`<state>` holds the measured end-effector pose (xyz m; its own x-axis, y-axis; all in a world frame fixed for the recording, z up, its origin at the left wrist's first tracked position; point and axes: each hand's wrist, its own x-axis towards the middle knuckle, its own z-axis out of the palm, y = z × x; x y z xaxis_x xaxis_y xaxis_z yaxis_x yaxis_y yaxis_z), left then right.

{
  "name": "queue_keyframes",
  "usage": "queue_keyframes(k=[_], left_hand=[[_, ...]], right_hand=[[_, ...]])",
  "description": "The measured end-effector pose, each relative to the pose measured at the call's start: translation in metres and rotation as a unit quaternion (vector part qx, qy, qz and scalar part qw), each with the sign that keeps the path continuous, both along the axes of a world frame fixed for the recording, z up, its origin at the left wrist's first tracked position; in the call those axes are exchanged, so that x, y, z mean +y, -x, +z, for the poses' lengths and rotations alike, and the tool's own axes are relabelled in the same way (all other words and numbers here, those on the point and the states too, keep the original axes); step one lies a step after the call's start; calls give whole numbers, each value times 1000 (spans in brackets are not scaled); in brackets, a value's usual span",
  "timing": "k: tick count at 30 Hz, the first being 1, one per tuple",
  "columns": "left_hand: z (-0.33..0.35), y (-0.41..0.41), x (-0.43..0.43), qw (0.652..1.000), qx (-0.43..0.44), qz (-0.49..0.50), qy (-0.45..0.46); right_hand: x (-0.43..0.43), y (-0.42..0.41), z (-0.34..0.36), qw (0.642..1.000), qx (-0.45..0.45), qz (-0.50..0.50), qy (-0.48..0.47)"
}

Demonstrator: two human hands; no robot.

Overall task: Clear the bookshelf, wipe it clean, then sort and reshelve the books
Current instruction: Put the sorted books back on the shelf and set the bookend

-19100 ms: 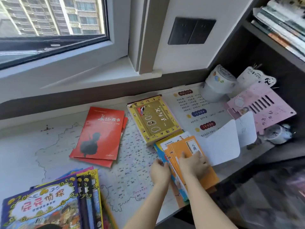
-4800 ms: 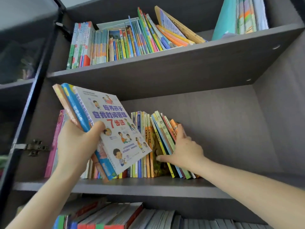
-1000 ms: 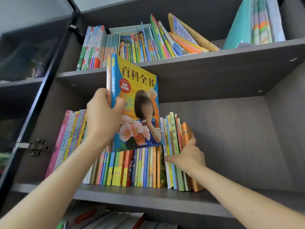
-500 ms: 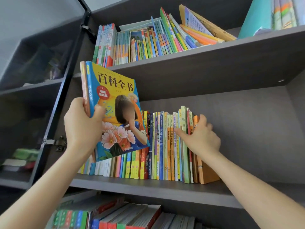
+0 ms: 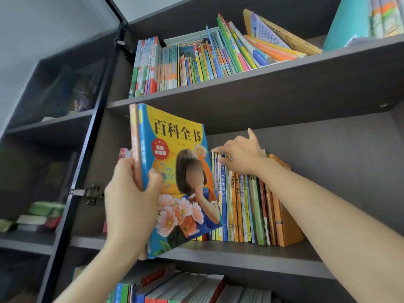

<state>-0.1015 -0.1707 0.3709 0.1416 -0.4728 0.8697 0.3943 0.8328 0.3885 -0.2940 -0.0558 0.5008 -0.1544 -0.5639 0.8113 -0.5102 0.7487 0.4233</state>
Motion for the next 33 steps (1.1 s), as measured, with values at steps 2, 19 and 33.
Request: queue_keyframes(k=[2,19,33], left_hand=[[-2,9,2,1000,-13,-25,-5],[29,14,55,995,80,-53,37],[16,72,111,931,-115,-145,316]], right_hand=[[0,5,0,1000,10,23,-5],[60,-90,-33,793,-316,489,178],[116,-95,-38,708,-202,472,486]])
